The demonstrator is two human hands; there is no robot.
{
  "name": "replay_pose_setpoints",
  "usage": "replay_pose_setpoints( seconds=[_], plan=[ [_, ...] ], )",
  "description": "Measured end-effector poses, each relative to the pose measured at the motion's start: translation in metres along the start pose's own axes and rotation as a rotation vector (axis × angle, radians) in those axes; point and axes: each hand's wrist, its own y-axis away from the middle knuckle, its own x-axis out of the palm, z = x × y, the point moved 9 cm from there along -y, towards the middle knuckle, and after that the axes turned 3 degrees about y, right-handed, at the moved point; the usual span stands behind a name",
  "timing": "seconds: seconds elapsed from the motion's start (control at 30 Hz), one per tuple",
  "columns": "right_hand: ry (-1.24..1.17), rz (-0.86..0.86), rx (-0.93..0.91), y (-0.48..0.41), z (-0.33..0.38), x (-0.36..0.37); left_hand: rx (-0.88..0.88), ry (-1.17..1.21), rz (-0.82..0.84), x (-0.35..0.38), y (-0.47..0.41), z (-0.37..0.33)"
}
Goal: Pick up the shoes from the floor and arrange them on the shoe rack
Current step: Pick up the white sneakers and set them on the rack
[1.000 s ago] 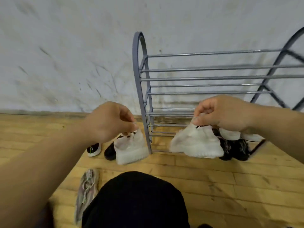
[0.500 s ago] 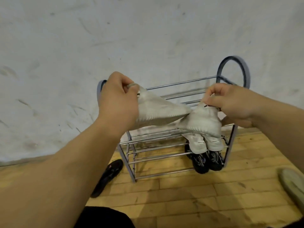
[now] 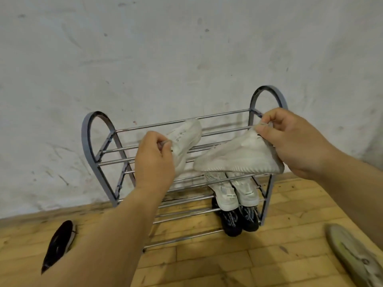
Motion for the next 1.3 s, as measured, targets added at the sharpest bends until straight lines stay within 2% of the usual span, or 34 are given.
replay_pose_setpoints(
  seconds=[0.07, 0.2, 0.4, 0.57, 0.63, 0.73, 0.8, 0.9, 1.13, 1.3],
  plan=[
    [-0.017, -0.025, -0.007, -0.005, -0.004, 0.0, -0.031, -0.026, 0.049, 0.013, 0.0, 0.013],
    [-0.082, -0.067, 0.011, -0.011, -0.01, 0.002, -0.152, 0.025, 0.012, 0.013, -0.005, 0.019],
    [-0.127, -0.19, -0.013, -0.025, -0.002, -0.007, -0.48, 0.104, 0.046, 0.018, -0.004, 0.065],
    [-0.128, -0.212, -0.032, -0.031, 0.004, -0.012, -0.522, 0.186, 0.052, 0.017, -0.004, 0.064],
    [-0.14, -0.214, -0.029, -0.032, 0.004, -0.012, -0.624, 0.335, 0.119, 0.026, -0.003, 0.069],
    [-0.142, -0.212, -0.008, -0.031, 0.003, -0.012, -0.765, 0.56, 0.319, 0.047, 0.009, 0.069],
    [-0.151, -0.215, 0.003, -0.029, 0.001, -0.013, -0.732, 0.614, 0.383, 0.053, 0.01, 0.065],
    [-0.147, -0.223, 0.009, -0.026, 0.002, -0.014, -0.654, 0.634, 0.363, 0.051, 0.006, 0.057],
    [-0.158, -0.191, -0.017, -0.018, 0.013, -0.02, -0.496, 0.692, 0.07, 0.023, -0.008, 0.039],
    [-0.2, -0.196, -0.014, -0.015, 0.018, -0.021, -0.433, 0.693, -0.039, 0.006, -0.013, 0.038]
  ],
)
